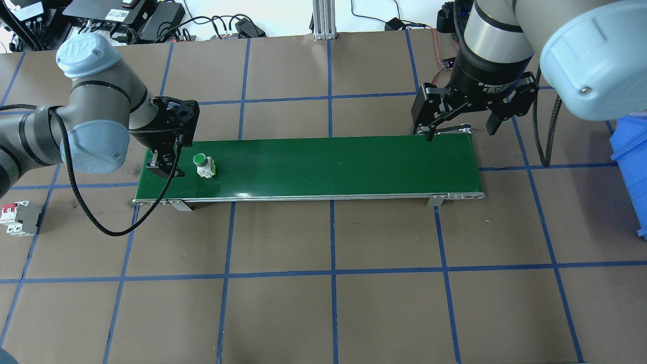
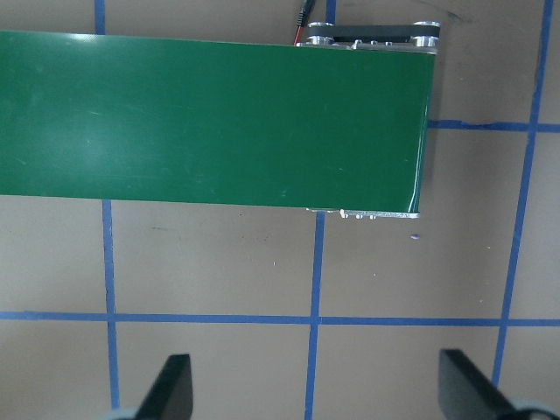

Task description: Move button from left to right

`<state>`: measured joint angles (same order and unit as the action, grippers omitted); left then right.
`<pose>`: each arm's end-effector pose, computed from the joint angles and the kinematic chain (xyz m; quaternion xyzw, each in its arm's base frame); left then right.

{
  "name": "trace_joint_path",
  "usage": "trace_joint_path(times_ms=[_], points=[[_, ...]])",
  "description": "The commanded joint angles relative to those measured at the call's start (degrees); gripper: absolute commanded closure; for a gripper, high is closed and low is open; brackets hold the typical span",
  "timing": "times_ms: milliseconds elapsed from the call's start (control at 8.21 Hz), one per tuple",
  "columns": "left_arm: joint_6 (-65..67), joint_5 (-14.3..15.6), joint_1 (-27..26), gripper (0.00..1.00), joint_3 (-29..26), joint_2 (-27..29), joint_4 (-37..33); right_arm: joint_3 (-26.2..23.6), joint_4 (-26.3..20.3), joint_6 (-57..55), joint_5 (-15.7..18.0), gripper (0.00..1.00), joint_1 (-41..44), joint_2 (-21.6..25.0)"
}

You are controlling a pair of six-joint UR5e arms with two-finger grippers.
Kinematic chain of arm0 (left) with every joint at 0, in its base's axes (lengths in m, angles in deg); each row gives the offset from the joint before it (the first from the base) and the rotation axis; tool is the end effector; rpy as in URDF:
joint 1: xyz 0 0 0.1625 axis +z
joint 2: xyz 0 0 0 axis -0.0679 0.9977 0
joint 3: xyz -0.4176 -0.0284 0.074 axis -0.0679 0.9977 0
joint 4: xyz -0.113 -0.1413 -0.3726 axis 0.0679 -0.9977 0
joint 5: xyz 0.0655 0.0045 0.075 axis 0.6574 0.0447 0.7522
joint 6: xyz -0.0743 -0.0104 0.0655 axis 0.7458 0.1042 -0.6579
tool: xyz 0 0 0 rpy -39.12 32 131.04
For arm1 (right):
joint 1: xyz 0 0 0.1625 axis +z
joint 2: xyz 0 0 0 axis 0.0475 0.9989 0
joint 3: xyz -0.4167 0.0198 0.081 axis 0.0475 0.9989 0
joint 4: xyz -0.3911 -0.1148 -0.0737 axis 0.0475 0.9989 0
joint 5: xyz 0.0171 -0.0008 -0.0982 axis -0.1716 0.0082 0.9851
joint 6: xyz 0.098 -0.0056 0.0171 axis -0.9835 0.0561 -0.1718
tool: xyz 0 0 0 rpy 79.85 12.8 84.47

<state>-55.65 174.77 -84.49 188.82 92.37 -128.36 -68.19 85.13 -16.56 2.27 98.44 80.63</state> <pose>-0.0483 -0.5466 0.2845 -0.7290 -0.6842 0.0120 0.0162 0.1770 -0.4603 0.4948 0.0199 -0.9995 -0.0190 0.0168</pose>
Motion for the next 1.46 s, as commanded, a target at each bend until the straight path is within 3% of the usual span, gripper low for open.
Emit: trace_joint_path(times_ms=[0,365,487,609,853,974,1096,1340], points=[[0.0,0.1,0.0,0.00,-0.2,-0.1,0.5,-0.1,4.1,0.1,-0.4,0.00,0.0,-5.0],[11.6,-0.1,0.4,0.00,-0.3,-3.7,1.7,-4.0,15.2,1.1,-3.3,0.00,-1.6,-11.1],[18.0,-1.8,-0.1,0.00,-0.3,-5.9,1.7,-6.1,17.3,6.6,-5.0,0.00,-4.0,-11.4],[27.3,-5.4,-0.5,0.00,-0.2,-8.3,0.8,-8.1,18.4,12.2,-6.9,0.00,-8.2,-11.6],[51.6,-6.7,-3.8,0.00,-0.3,-12.1,-4.8,-11.0,19.7,13.9,-12.6,0.03,-11.5,-11.6],[61.5,-6.1,-7.1,0.00,-0.8,-13.7,-6.9,-12.0,21.8,12.3,-13.0,0.07,-11.5,-11.6],[72.8,-5.7,-8.8,0.00,-4.7,-13.8,-9.0,-13.3,24.0,11.0,-13.1,0.06,-11.5,-11.6],[89.8,-4.8,-8.9,0.00,-17.3,-11.9,-21.8,-14.7,25.5,5.3,-14.8,0.05,-11.2,-11.4]])
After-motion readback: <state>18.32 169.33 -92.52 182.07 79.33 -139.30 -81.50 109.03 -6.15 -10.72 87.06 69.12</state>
